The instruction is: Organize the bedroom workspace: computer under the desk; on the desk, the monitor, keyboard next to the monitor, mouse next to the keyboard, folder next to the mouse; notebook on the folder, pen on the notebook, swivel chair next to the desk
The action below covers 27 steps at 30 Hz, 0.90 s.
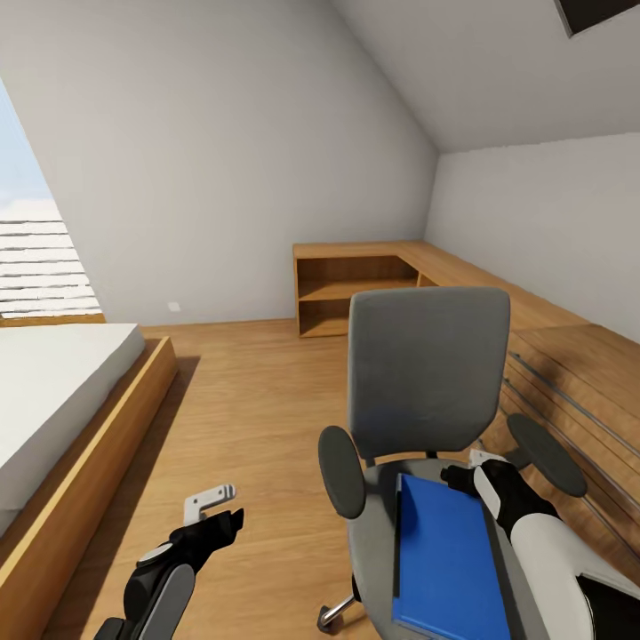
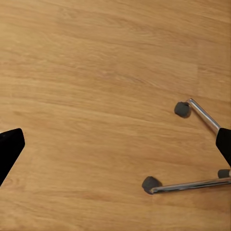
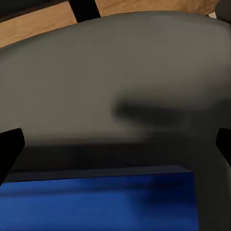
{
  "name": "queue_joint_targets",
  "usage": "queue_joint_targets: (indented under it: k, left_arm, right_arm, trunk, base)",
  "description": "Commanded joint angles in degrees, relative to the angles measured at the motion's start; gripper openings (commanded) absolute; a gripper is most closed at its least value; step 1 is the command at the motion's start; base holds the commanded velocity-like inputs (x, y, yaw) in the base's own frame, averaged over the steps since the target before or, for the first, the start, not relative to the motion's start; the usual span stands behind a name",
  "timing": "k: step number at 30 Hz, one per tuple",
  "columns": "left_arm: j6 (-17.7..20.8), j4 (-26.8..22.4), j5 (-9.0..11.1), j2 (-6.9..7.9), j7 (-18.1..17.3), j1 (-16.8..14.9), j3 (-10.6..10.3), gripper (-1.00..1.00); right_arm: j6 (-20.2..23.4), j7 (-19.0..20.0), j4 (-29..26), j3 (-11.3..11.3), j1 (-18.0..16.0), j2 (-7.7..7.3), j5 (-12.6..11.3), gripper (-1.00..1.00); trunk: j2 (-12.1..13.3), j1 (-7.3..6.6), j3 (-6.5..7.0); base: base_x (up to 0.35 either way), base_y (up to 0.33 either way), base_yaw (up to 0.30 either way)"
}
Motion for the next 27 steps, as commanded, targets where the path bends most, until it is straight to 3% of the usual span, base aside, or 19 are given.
queue_joint_targets:
  k: [1, 7, 19, 27]
  left_arm:
    - [0.09, -0.06, 0.55, 0.05, 0.54, -0.04, -0.07, 1.00]
    - [0.08, -0.21, 0.58, 0.12, 0.49, -0.04, -0.09, 1.00]
    - [0.08, -0.38, 0.61, 0.08, 0.46, -0.04, -0.14, 1.00]
    - [0.08, -0.02, 0.60, 0.10, 0.46, -0.04, -0.22, 1.00]
  right_arm:
    - [0.35, 0.04, -0.08, -0.31, -0.03, 0.05, 0.32, 1.00]
    - [0.55, 0.04, -0.07, -0.31, 0.00, 0.05, 0.27, 1.00]
    - [0.57, 0.05, -0.09, -0.26, -0.03, 0.06, 0.24, 1.00]
    - [0.48, 0.12, -0.22, -0.29, -0.03, 0.05, 0.24, 1.00]
  trunk:
    - [-0.03, -0.01, -0.05]
    - [-0.03, -0.01, -0.05]
    - [-4.84, 2.63, -2.21]
    - [-4.84, 2.63, -2.21]
  base:
    - [0.000, 0.000, 0.000]
    - [0.000, 0.000, 0.000]
    - [0.000, 0.000, 0.000]
    - [0.000, 0.000, 0.000]
